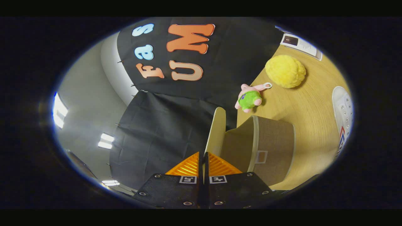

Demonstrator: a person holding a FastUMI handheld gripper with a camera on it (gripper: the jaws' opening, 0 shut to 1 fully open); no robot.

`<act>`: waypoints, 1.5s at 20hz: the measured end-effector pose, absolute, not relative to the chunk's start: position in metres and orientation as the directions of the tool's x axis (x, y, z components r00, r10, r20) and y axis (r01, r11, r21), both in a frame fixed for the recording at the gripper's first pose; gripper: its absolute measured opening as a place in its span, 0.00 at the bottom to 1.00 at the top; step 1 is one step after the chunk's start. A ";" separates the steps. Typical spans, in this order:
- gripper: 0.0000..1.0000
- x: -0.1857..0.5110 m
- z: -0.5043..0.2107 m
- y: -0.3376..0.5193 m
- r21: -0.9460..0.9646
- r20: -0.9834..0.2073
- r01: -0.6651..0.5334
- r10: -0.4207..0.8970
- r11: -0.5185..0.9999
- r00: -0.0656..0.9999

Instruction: Open the storage box then place both shoes into the box .Put the left shoe in first, then the right shoe, with the right side of both shoes facing outward in a uniform manner.

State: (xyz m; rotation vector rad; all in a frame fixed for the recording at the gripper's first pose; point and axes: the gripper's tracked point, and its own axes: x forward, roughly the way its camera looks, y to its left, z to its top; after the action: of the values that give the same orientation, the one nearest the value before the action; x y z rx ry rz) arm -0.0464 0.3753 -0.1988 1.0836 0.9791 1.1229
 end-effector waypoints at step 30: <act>0.89 -0.095 -0.136 0.518 0.647 -0.250 -0.670 0.932 0.364 0.264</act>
State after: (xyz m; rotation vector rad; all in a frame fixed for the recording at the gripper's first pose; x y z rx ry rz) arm -0.0949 0.5182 -0.1364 0.4607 0.6691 1.1355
